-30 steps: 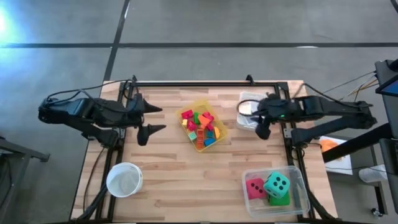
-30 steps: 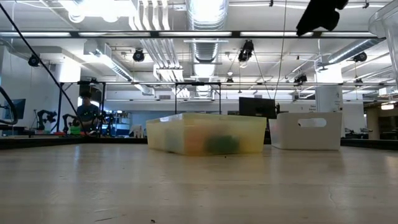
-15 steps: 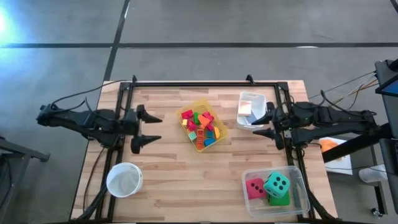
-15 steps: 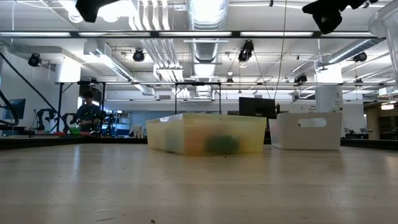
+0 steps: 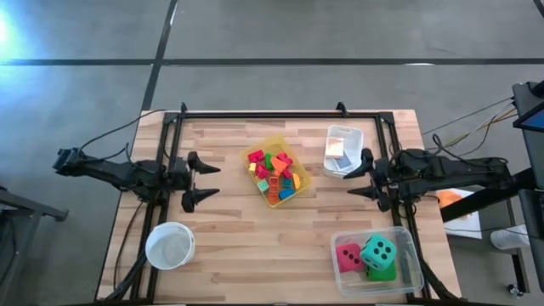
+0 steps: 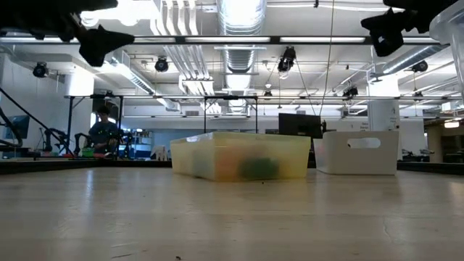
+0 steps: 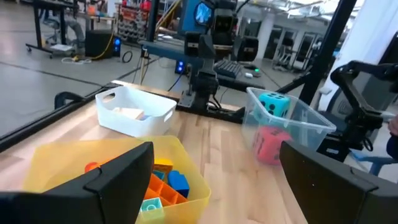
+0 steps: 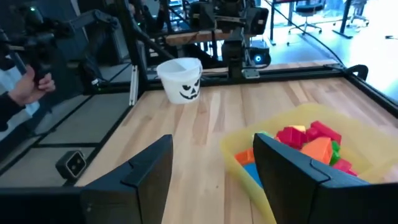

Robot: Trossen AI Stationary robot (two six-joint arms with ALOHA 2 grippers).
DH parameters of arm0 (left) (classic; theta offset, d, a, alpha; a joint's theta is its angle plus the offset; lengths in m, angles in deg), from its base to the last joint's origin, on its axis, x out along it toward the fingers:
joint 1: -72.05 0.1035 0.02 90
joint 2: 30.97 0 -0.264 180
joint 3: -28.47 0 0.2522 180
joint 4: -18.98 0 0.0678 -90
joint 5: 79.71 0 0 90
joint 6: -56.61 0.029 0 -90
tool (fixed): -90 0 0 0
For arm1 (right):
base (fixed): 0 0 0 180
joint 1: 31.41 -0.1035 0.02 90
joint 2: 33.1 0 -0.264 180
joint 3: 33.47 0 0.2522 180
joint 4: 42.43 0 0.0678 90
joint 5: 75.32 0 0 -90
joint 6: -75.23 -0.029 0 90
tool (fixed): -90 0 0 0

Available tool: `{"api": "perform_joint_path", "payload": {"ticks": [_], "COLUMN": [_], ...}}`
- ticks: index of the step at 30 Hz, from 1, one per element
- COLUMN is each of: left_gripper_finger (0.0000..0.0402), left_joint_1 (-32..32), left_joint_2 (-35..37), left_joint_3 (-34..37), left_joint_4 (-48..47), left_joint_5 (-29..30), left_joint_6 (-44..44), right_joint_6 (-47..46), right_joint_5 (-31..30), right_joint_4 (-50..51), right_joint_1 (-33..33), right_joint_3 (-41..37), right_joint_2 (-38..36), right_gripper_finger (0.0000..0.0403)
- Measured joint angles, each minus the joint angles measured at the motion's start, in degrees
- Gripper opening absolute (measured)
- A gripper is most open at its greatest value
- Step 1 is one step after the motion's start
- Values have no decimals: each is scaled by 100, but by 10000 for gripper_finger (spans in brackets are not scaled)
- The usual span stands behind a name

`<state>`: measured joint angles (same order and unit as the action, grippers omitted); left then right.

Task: Pick & Place Toys
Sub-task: Return to Home Position

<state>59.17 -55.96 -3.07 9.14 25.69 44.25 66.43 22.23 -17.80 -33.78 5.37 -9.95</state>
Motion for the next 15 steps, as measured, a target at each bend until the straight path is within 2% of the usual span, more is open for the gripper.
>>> {"api": "perform_joint_path", "payload": {"ticks": [5,10,15], "left_gripper_finger": [351,351,351], "left_joint_1": [1,1,2], "left_joint_2": [30,30,30], "left_joint_3": [580,1034,1382], "left_joint_4": [756,1474,1925], "left_joint_5": [-2,-2,-5], "left_joint_6": [104,179,192], "right_joint_6": [-8,-153,-158], "right_joint_5": [-45,-492,-501], "right_joint_4": [-63,-71,-55], "right_joint_1": [2,2,2], "right_joint_3": [-326,-706,-1072], "right_joint_2": [-398,-928,-1525], "right_gripper_finger": [217,217,217]}}
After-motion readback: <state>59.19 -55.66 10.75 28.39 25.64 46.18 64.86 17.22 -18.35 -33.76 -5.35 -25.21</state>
